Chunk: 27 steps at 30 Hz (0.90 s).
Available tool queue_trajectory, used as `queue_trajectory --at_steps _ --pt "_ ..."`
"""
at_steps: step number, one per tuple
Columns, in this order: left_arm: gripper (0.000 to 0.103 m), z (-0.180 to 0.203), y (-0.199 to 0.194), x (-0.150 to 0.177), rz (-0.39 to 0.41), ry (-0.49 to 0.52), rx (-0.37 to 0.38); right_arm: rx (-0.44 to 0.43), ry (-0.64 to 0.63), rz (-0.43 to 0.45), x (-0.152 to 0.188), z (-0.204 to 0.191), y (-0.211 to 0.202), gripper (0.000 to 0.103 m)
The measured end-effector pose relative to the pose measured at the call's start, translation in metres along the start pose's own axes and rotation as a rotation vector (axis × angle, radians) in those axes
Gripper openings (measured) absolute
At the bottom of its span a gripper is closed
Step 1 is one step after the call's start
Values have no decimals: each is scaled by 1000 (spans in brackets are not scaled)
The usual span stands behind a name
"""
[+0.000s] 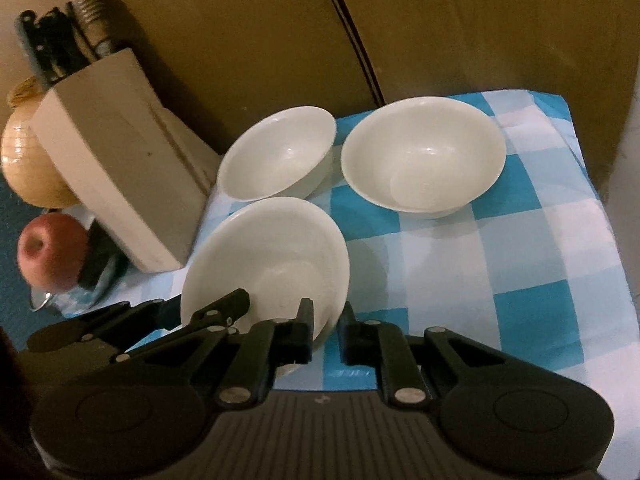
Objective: Organize plates and bowls
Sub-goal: 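Grasp the rim of the large white bowl with the right gripper, then lift and carry the white bowl toward the plate stack with the right gripper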
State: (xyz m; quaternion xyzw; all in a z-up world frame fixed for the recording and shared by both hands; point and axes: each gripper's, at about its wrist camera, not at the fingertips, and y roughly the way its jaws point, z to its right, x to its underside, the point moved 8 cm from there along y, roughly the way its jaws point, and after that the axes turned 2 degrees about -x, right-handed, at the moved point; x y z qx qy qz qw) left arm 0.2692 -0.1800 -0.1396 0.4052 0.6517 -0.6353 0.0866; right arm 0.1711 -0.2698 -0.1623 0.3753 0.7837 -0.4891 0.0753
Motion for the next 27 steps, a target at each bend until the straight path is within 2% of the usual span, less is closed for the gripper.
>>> queue_trajectory --at_steps 11,18,27 --pt "34 -7 -53 27 31 -5 -14 -38 -68 -1 32 -30 -40 10" --pt "37 0 -82 63 1 13 3 -41 -79 -47 66 -33 -58 10" --pt "38 5 -93 88 -42 9 17 -40 -96 -88 93 -32 -62 10"
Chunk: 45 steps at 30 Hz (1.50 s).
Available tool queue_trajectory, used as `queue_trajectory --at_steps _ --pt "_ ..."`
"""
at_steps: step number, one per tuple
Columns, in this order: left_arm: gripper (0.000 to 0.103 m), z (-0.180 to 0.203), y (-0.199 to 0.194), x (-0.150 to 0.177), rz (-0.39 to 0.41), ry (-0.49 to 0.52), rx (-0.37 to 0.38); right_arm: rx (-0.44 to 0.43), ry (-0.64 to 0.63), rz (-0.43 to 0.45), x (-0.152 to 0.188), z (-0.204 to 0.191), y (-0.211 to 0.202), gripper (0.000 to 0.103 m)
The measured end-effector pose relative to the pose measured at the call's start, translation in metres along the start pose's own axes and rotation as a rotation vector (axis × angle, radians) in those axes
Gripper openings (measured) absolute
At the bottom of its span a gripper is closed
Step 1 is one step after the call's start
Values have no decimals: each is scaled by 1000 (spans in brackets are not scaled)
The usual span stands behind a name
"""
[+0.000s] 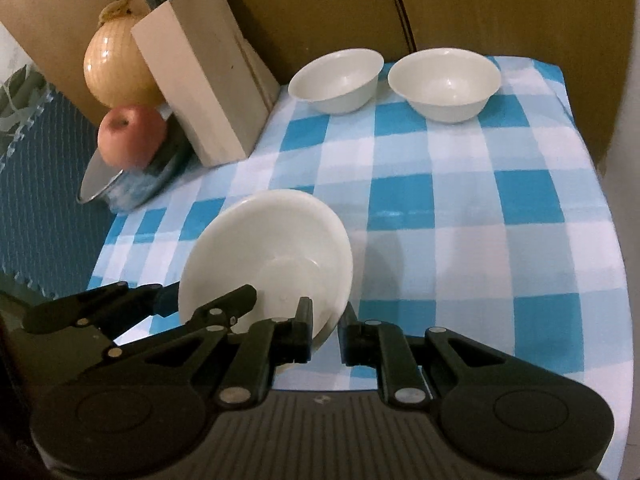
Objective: Organize plates and bowls
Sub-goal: 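Lift and carry the white bowl toward the plate stack with the right gripper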
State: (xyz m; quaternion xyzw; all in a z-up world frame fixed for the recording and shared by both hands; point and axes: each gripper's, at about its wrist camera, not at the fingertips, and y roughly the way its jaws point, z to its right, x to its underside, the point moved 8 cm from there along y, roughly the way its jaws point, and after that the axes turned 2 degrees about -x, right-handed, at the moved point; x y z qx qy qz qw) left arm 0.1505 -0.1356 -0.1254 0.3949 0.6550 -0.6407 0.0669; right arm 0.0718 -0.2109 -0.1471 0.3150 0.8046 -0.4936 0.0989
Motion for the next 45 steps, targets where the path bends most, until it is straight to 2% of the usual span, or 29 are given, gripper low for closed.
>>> queue_trajectory --at_steps 7,11,21,29,34,43,45 --pt "38 1 2 4 -9 4 -2 2 -10 -7 2 3 0 10" --pt "40 1 2 4 -3 6 -13 41 -6 -9 2 11 3 12" --pt "62 -9 -6 -5 42 -12 -53 68 39 43 -10 29 -9 18" --pt "69 -9 -13 -15 96 1 -95 75 32 83 -17 28 -16 18" --pt "71 -9 -15 -20 112 -3 -109 84 5 104 -19 26 -18 23" --pt "84 -13 -19 -29 146 -15 -152 78 4 143 -26 24 -24 24" --pt "84 -14 -20 -31 152 -18 -156 81 2 155 -29 23 -26 27"
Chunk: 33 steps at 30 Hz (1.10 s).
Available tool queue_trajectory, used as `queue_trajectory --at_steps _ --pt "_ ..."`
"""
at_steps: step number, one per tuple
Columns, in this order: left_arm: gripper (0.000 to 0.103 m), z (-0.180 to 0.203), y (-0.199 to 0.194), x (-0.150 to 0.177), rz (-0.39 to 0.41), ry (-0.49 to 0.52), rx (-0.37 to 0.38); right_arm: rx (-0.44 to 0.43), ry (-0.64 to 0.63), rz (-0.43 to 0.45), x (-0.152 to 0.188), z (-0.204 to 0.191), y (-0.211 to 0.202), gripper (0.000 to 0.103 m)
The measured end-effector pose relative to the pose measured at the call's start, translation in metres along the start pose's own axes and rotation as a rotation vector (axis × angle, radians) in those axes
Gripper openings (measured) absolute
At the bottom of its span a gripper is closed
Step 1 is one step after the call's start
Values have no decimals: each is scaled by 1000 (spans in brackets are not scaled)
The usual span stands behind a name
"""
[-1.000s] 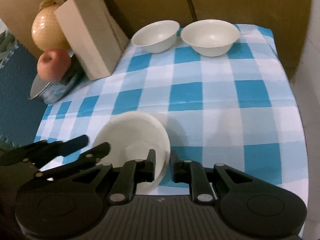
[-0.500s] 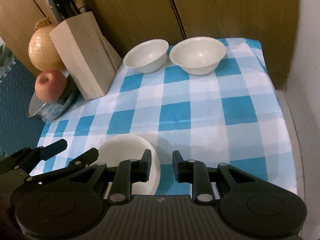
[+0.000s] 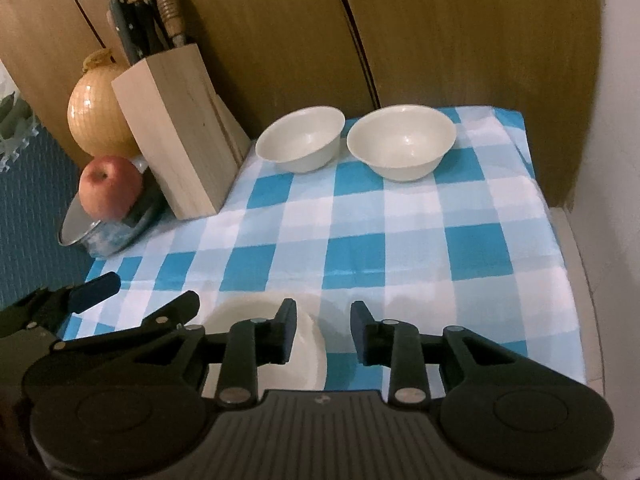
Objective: Organize plates and bowls
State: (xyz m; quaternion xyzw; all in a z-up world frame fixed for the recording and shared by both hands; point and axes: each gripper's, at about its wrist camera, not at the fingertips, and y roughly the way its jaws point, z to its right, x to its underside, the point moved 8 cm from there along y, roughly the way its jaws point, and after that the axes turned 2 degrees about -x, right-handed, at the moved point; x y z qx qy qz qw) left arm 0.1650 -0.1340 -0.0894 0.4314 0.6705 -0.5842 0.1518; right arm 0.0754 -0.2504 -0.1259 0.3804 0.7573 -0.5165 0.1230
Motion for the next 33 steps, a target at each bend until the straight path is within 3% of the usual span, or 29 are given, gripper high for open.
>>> queue_trajectory --at_steps 10,33 --pt "89 1 -1 -9 33 -10 -13 13 -24 45 -8 -2 -3 32" --pt "89 4 1 -15 58 -5 -1 25 -25 64 -13 1 -1 34"
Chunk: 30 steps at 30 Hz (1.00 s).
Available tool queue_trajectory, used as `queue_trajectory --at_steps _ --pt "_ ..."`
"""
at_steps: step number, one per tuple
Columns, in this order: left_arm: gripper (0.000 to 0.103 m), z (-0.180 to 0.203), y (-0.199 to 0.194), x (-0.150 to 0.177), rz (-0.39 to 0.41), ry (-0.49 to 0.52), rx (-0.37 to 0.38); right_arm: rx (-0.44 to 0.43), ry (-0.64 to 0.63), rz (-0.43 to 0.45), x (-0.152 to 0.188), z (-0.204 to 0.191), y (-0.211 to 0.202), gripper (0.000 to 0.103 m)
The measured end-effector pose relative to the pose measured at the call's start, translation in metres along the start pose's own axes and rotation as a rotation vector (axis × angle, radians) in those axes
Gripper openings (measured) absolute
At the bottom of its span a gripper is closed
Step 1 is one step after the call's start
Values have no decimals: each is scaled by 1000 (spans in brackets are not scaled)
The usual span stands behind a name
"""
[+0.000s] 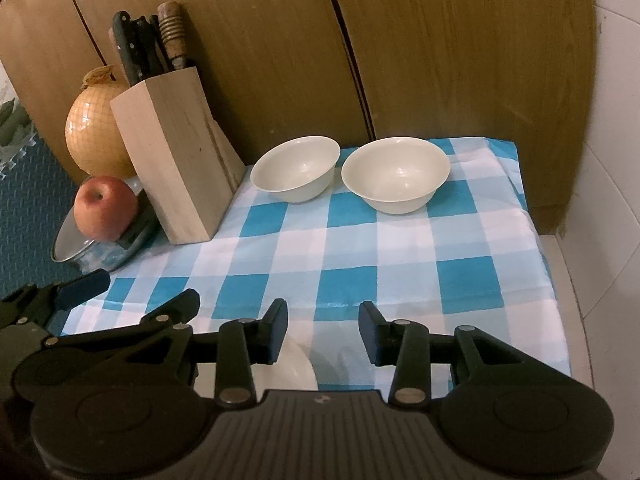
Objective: Organize plates and bowls
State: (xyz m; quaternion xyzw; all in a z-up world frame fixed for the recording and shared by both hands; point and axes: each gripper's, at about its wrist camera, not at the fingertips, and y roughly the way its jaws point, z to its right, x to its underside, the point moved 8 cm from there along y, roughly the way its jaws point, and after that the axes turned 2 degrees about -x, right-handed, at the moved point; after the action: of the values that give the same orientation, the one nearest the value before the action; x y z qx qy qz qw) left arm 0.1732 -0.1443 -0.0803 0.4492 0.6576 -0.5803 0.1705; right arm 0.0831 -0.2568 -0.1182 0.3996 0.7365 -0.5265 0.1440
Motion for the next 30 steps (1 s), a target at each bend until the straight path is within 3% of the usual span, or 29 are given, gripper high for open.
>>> queue_trajectory --at_steps 30 --pt "90 5 16 -8 3 -17 27 33 20 17 -13 12 10 34"
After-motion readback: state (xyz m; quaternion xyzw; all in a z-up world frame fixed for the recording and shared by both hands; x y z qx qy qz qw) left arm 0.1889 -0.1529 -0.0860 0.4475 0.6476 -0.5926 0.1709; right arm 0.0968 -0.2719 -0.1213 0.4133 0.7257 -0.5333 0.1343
